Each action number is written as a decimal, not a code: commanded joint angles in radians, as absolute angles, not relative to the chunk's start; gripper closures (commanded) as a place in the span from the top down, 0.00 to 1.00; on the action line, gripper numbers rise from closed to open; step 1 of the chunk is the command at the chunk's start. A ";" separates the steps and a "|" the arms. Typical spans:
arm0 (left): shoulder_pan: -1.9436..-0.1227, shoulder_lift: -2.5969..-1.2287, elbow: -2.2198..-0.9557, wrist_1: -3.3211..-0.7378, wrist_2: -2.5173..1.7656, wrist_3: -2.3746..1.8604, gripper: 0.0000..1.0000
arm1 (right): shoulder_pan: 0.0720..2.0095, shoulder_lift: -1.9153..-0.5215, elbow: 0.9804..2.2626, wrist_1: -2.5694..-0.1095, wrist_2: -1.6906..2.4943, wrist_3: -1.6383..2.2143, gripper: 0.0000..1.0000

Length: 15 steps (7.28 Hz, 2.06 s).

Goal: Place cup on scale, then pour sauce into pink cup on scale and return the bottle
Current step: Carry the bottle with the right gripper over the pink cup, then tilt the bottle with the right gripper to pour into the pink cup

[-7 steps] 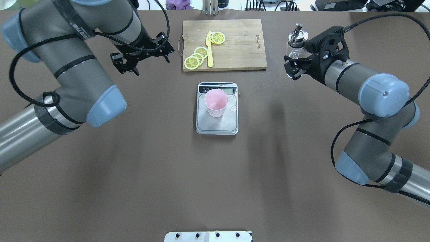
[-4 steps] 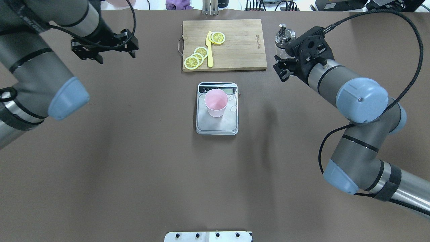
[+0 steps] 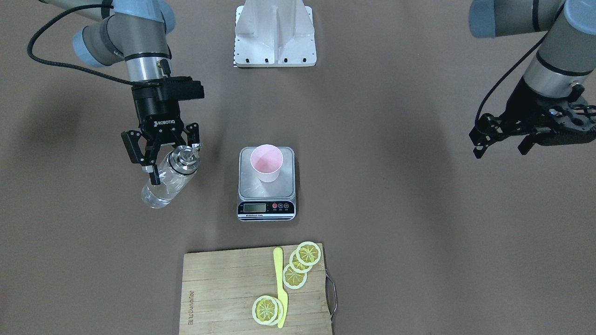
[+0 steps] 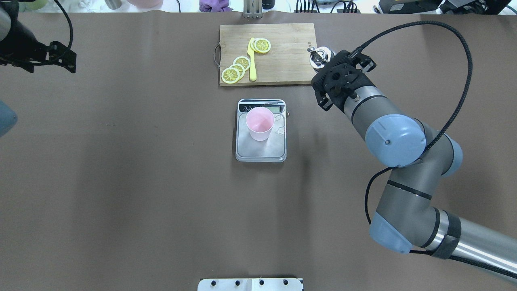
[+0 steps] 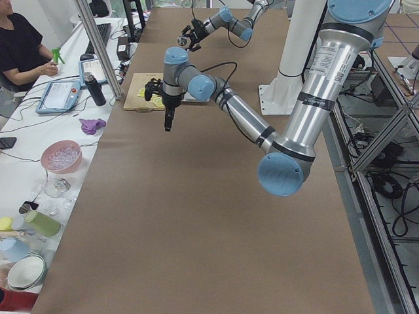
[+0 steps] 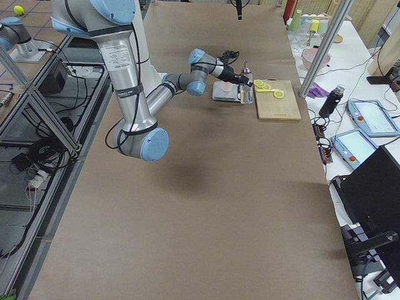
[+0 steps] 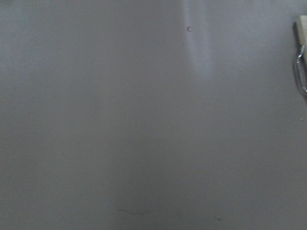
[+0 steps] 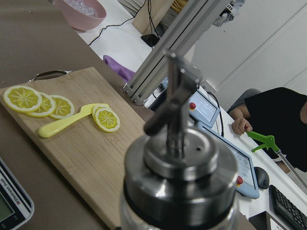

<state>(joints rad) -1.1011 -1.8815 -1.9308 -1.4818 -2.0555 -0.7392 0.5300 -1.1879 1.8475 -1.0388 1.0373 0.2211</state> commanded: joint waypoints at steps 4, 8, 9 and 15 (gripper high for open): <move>-1.115 -1.839 -1.908 -1.477 -2.049 -0.729 0.99 | 0.376 -1.147 1.838 -1.207 0.738 0.095 0.09; -1.115 -1.841 -1.899 -1.474 -2.051 -0.729 0.99 | 0.351 -1.149 1.755 -1.209 0.606 -0.035 0.10; -1.115 -1.841 -1.898 -1.474 -2.051 -0.729 0.99 | 0.345 -1.149 1.740 -1.219 0.591 -0.069 0.10; -1.115 -1.842 -1.864 -1.474 -2.048 -0.727 0.99 | 0.304 -1.106 1.729 -1.318 0.497 -0.175 0.11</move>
<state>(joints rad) -1.1152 -1.8420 -1.8672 -1.4742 -2.0485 -0.7273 0.3056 -1.1246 1.7342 -1.3060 0.5103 -0.1434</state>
